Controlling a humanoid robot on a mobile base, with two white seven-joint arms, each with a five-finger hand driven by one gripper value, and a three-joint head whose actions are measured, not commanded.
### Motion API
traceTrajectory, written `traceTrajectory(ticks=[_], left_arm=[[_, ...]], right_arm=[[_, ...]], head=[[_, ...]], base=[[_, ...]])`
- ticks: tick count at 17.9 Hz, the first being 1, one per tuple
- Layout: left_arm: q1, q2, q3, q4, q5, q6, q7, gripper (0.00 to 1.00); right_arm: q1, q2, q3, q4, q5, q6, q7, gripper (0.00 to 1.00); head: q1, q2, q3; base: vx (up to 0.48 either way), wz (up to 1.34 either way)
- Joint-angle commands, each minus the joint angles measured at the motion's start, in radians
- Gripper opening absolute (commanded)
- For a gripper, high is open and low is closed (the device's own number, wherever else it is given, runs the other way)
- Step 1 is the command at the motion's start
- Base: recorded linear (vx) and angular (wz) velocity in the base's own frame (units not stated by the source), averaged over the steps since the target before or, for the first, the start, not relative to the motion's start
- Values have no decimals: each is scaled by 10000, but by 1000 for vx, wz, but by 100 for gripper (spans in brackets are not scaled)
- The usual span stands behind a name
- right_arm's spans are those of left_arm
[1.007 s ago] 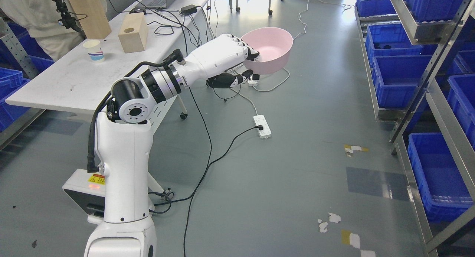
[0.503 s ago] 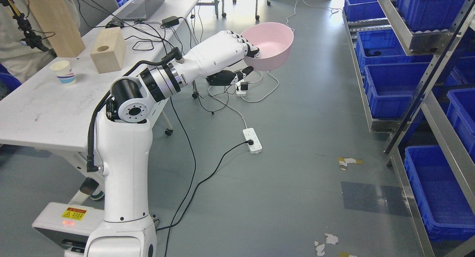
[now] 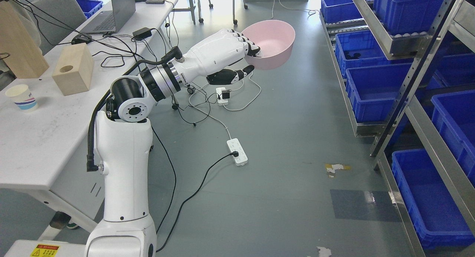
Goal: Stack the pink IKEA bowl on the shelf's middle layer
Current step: 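Hold the pink bowl raised in the left hand while driving to shelf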
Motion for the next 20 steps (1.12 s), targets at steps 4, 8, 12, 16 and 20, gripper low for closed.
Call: traceTrajectory(ticks=[4,8,12,16,20], left_arm=[[-30,175,-60,-3,10,-8,13,5],[-30,175,-45,-3,10,-8,13,5],[-30,175,-60,13,10,-8,13,5],[-30,175,-75,13,25,-8,-2,4],[-15,175,-335,-3,223,-131,-63,2]], right_arm=[[27,-175,0,-175,0,-6,-8,100],[42,-175,0,-175,0,-6,-8,100],[42,-175,0,-175,0,-6,-8,100],[42,-175,0,-175,0,-6,-8,100],[42,-175,0,-175,0,-6,-8,100]], head=[[0,0,0],[0,0,0],[0,0,0],[0,0,0],[0,0,0]], base=[[168,3],[168,-16],[145,-351],[112,-825],[56,-1009]])
